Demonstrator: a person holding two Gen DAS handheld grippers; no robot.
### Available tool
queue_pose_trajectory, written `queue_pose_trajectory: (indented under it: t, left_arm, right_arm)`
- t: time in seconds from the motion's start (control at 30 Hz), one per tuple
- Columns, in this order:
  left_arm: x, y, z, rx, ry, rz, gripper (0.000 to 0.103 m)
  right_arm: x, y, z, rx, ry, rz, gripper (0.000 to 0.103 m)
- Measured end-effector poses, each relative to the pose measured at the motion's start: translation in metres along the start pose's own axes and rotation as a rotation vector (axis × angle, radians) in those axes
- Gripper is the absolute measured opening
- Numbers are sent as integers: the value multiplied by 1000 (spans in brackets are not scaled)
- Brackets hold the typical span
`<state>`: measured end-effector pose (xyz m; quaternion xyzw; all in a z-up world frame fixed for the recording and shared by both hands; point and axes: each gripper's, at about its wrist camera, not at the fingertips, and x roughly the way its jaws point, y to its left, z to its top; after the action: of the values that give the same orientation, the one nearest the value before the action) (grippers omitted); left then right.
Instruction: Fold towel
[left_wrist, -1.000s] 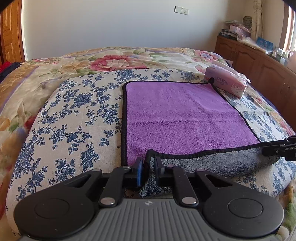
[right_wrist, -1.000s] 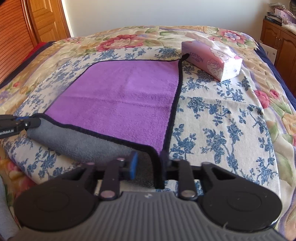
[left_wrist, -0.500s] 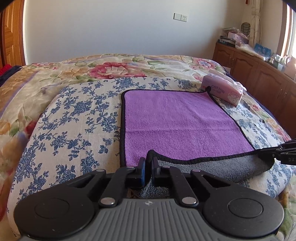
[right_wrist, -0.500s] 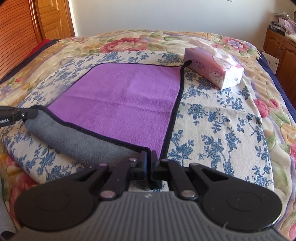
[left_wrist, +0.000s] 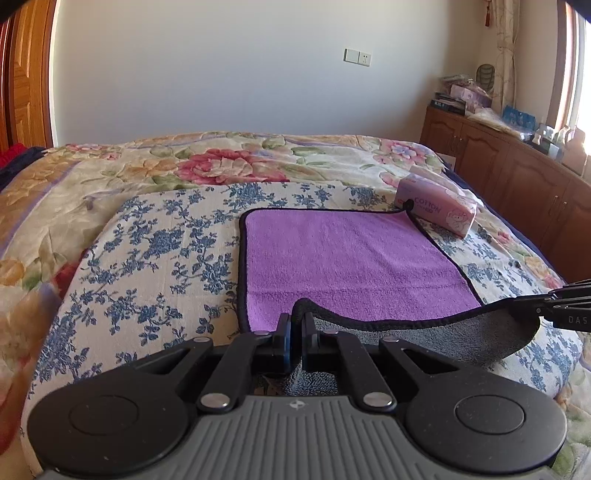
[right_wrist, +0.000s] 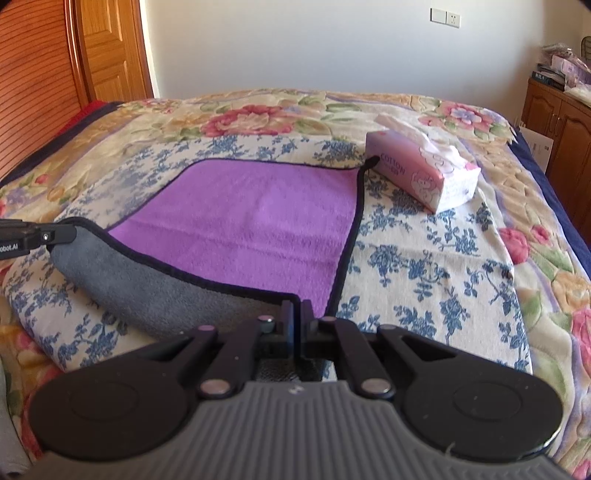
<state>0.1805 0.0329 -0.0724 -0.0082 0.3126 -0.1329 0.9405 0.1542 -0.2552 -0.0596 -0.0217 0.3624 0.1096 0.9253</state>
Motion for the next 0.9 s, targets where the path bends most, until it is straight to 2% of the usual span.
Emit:
queue_pose_trajectory:
  t: [0.37,0.9]
  left_arm:
    - [-7,1,13,-10,-50,-7,6]
    - [3,-1,32,-1,-85,-23,6]
  right_arm:
    - [-1,-5,14,-5,-72,17,4]
    - [10,-2,34,-59,-128,28,4]
